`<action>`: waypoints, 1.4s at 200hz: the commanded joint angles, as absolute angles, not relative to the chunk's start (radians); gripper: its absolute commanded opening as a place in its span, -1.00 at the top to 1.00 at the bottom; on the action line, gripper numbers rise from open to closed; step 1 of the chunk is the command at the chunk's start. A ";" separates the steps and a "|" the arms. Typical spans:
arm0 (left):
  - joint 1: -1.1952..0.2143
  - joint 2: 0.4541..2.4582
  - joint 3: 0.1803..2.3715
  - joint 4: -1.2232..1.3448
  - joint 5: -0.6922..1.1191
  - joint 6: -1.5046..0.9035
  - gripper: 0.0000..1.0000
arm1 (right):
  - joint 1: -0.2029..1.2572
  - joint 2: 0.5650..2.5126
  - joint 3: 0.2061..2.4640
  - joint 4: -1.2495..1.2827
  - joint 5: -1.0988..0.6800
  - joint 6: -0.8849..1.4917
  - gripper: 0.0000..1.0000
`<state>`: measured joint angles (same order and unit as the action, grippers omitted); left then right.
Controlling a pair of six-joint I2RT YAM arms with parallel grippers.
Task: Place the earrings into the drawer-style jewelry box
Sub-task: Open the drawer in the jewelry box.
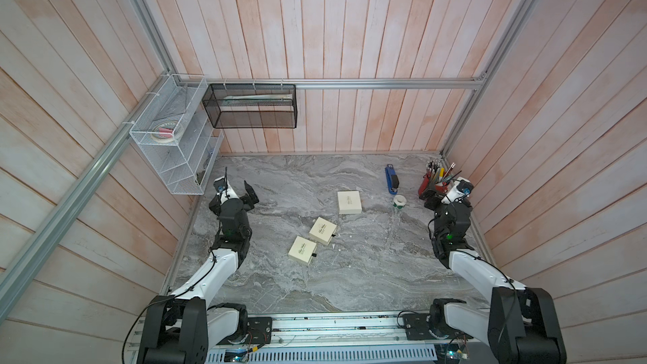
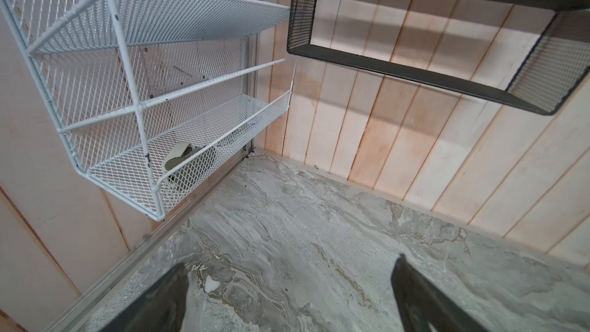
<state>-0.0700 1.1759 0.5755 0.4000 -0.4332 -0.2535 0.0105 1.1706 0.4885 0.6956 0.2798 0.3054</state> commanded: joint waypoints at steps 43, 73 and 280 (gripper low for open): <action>-0.022 1.253 0.661 0.042 -0.051 -0.473 -1.00 | 0.008 1.168 0.558 0.330 -0.076 0.422 -0.87; -0.126 1.258 0.701 -0.007 0.021 -0.447 -1.00 | 0.096 1.197 0.568 0.321 -0.274 0.410 -0.87; -0.440 1.116 0.565 -0.134 0.112 -0.511 -1.00 | 0.870 1.643 0.716 0.253 -0.516 0.411 0.09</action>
